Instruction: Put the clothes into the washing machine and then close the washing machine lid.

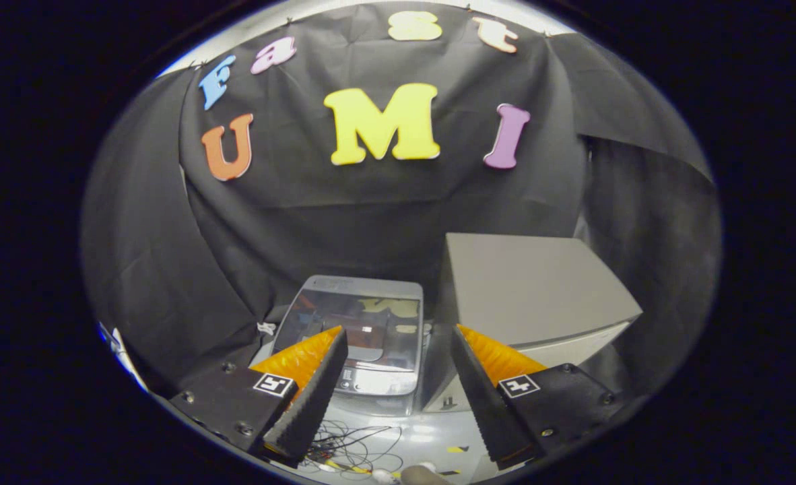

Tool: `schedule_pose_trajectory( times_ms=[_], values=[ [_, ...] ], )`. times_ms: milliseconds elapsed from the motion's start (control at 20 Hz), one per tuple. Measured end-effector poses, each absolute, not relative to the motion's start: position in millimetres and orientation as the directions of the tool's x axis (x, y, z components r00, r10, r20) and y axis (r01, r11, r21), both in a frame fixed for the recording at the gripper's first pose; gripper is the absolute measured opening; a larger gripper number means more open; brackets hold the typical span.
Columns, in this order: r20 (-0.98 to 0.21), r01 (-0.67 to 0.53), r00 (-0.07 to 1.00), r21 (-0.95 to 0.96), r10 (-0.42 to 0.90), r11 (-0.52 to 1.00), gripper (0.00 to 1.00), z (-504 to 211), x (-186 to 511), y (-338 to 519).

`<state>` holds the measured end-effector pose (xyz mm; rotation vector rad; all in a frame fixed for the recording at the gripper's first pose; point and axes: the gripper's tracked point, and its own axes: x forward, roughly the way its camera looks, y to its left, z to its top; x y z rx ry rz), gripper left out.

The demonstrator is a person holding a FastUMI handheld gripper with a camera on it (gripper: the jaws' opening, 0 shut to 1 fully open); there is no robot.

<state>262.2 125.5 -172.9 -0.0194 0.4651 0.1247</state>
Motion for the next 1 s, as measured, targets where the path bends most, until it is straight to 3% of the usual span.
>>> schedule_pose_trajectory(
  times_ms=[550,1000],
  values=[
    [-0.062,-0.124,0.99,-0.011,0.123,0.992,0.98,-35.7,143.7,-31.2],
    [0.01,-0.057,0.998,0.025,0.056,0.998,0.99,-24.2,55.7,-103.8]
  ],
)
